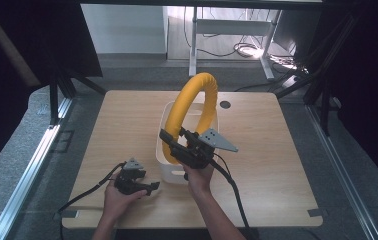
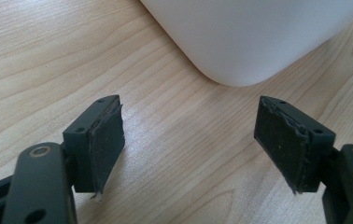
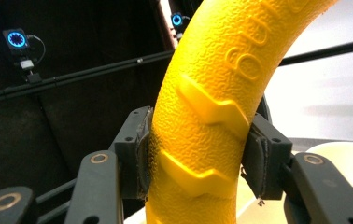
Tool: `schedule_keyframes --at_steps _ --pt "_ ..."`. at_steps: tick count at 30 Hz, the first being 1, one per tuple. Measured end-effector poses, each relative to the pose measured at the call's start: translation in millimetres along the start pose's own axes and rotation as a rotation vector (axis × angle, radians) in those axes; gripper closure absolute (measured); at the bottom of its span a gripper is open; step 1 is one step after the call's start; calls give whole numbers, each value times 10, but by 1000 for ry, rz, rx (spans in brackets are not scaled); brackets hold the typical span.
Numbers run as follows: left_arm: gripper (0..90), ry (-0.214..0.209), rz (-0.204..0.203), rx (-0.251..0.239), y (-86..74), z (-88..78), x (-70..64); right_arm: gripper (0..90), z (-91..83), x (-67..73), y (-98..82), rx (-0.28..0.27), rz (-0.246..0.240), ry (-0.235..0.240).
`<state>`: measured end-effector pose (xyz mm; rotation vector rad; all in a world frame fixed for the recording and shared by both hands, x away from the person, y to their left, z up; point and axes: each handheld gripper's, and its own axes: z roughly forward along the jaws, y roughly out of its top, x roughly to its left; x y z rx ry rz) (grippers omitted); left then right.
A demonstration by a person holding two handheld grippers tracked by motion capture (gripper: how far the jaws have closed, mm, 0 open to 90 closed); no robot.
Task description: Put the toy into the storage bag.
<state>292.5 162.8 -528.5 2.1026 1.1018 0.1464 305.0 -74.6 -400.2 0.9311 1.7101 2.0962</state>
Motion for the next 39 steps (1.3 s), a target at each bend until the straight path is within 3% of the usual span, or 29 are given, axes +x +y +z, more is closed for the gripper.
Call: schedule_keyframes --at_steps 9,15,19,24,32,39 --pt "245 0 -3 1 0 2 -1 483 26 11 -85 34 5 -21" --pt "245 -1 -3 1 -1 3 -1 472 33 11 -137 45 -17 -37" --pt "245 -1 -2 3 -1 6 0 458 20 -13 -162 52 2 -48" --pt "244 -3 3 6 -1 9 3 428 -3 -43 -175 109 -4 -75" --pt "242 -3 4 10 -1 13 6 393 -32 -58 -166 116 -9 -64" --pt "241 3 2 1 -7 -10 -4 292 -138 -110 -62 132 -16 -48"
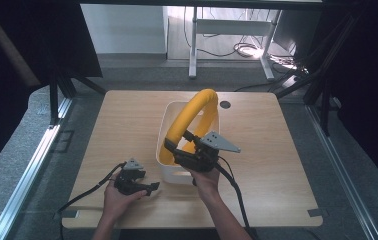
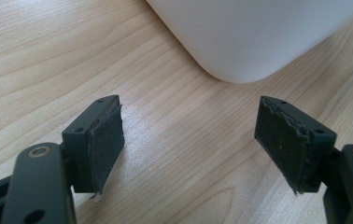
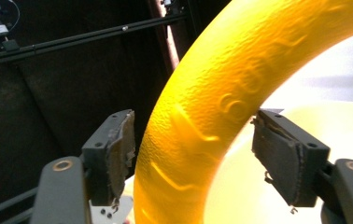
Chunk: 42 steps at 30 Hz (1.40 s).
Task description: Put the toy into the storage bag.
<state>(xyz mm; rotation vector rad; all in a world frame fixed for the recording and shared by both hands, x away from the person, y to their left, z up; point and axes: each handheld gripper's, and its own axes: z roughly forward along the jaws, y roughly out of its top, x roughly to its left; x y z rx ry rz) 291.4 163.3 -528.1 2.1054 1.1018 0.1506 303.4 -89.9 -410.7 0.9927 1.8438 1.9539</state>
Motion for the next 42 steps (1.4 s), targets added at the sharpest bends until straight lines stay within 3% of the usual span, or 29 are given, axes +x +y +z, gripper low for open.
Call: schedule_keyframes --at_steps 12,18,26,29,31,35,37,38,42 --pt "241 14 -4 -4 16 -24 16 301 -420 -184 89 14 -27 24" --pt "241 19 4 -2 20 -23 29 316 -593 -317 74 17 -59 -1" --pt "240 16 11 -1 7 -36 11 345 -894 -611 25 30 -79 -103" --pt "240 22 11 1 0 -30 9 357 -1036 -825 -26 36 -86 -158" --pt "240 25 11 4 -3 -28 9 358 -1062 -863 -41 39 -84 -170" --pt "240 28 12 8 -8 -25 7 369 -1192 -1160 -193 81 -71 -223" --pt "240 28 13 8 -9 -24 6 369 -1205 -1205 -213 99 -72 -236" --pt "240 28 13 9 -10 -24 5 372 -1235 -1283 -250 105 -74 -267" --pt "240 27 17 5 -10 -39 3 373 -1279 -1375 -288 103 -55 -287"
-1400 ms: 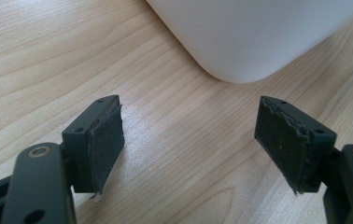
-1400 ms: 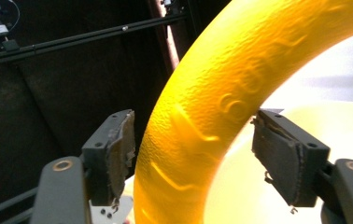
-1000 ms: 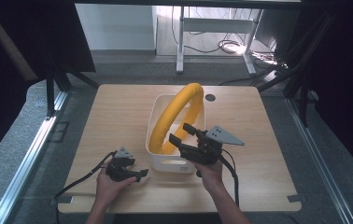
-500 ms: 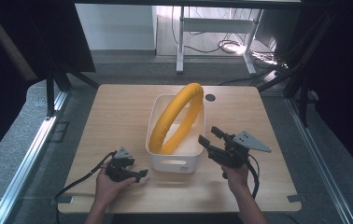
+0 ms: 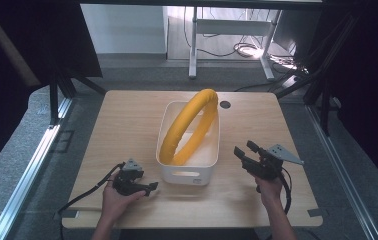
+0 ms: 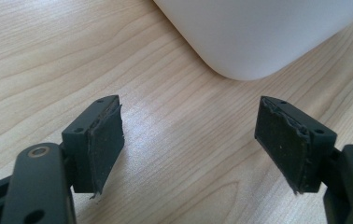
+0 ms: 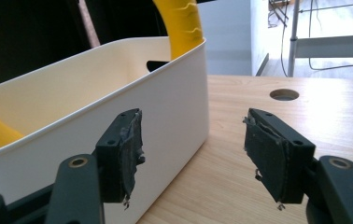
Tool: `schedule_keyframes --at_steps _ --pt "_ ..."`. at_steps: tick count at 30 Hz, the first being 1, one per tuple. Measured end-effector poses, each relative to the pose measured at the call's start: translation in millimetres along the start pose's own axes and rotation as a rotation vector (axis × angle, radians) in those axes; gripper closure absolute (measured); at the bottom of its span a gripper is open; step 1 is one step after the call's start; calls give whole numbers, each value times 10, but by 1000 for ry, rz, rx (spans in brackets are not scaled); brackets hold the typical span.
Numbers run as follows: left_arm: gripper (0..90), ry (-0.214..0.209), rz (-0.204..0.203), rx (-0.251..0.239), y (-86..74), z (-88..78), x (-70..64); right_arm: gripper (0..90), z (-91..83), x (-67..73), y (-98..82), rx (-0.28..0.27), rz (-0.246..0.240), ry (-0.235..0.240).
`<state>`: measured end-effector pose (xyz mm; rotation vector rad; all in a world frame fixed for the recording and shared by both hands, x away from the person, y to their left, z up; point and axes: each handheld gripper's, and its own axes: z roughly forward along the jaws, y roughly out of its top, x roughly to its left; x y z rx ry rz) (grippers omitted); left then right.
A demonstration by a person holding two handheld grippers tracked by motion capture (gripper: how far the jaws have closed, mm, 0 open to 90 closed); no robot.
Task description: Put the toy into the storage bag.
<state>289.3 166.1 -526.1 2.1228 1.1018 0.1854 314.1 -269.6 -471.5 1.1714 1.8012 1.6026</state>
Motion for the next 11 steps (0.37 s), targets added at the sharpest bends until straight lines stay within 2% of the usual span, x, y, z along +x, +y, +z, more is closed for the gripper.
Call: schedule_keyframes --at_steps 2,5,9,11 --pt "240 -1 -1 -3 2 -7 1 374 -10 -6 6 -7 5 2" --pt "240 -4 -2 -3 3 -6 2 373 -48 -11 35 -39 -11 7" --pt "240 -7 -8 -6 6 -7 2 370 -53 -23 21 -41 -6 17" --pt "240 -5 -13 -10 13 -6 8 364 -36 -44 -11 -18 -14 11"
